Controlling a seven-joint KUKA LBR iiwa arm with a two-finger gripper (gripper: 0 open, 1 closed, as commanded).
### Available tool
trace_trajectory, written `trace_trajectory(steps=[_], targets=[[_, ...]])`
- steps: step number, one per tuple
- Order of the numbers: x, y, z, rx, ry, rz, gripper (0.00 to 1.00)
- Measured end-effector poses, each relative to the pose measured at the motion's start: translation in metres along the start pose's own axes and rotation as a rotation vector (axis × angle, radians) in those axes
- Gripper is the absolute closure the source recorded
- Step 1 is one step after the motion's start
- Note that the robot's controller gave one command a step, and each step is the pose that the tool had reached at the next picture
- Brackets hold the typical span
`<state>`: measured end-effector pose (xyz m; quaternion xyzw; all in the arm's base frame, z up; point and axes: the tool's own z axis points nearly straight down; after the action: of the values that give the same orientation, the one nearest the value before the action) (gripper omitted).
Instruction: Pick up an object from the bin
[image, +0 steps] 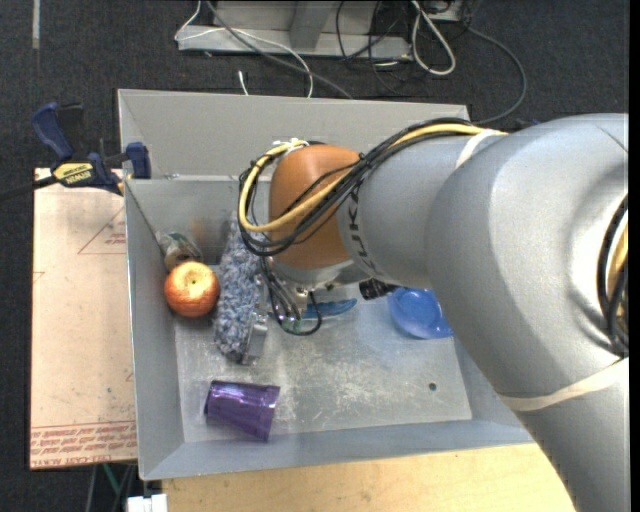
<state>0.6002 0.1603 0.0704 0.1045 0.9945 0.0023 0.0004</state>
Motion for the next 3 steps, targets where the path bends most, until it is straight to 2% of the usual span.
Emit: trace_trajectory(steps=[1,2,3], targets=[[-0.0055,-0.0019,-0.0003,0.001,-0.003,-0.161,0.0],[-0.0023,0.0008,-0.0012,-0.003,-0.005,-0.027,1.0],[-0.0023,0.0008,-0.0012,-0.003,-0.005,-0.027,1.0]])
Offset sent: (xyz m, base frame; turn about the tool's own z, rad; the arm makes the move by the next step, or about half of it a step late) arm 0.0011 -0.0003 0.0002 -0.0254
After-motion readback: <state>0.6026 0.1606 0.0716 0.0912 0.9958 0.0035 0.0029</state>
